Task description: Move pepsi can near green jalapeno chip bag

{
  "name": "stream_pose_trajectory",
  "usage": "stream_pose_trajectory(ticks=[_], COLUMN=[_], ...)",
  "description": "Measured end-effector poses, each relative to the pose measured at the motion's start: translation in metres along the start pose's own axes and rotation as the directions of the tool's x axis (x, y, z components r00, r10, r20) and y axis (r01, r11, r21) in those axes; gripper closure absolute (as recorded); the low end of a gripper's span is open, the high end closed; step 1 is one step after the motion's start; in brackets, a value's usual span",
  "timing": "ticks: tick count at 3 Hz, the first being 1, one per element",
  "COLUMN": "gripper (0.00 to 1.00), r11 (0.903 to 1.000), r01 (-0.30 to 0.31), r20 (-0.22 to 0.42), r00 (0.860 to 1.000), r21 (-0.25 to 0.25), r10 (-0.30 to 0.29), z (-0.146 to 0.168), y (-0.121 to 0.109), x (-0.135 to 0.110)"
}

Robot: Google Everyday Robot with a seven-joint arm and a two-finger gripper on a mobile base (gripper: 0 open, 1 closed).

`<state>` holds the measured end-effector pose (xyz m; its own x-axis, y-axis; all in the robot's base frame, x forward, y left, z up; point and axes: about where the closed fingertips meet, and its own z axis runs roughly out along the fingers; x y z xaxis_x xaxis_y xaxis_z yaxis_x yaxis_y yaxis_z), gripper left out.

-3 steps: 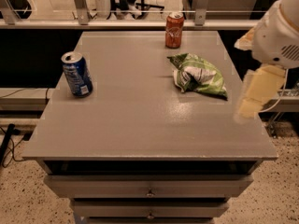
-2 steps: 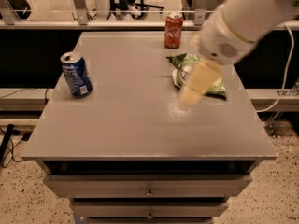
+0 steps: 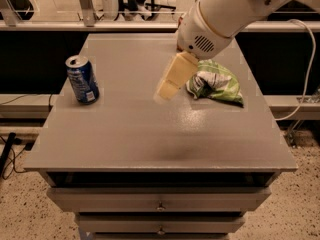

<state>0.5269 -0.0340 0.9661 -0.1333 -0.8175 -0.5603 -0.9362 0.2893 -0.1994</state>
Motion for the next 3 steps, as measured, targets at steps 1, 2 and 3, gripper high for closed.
stream_pose_trajectory(ticks=[1,2,3], gripper=[0.00,0.00,0.00], r11=[0.9994,0.9896,0.9740], r01=[-0.018,-0.027,-0.011], r20=[0.092,0.282,0.386], r00=[0.996,0.957,0.917], r21=[-0.030,-0.141,-0.226], r10=[0.021,0.066,0.100], z=[0.021,0.080,0.121], y=[-0.003,-0.006,-0.006], x=[-0.015,-0.059,-0.091])
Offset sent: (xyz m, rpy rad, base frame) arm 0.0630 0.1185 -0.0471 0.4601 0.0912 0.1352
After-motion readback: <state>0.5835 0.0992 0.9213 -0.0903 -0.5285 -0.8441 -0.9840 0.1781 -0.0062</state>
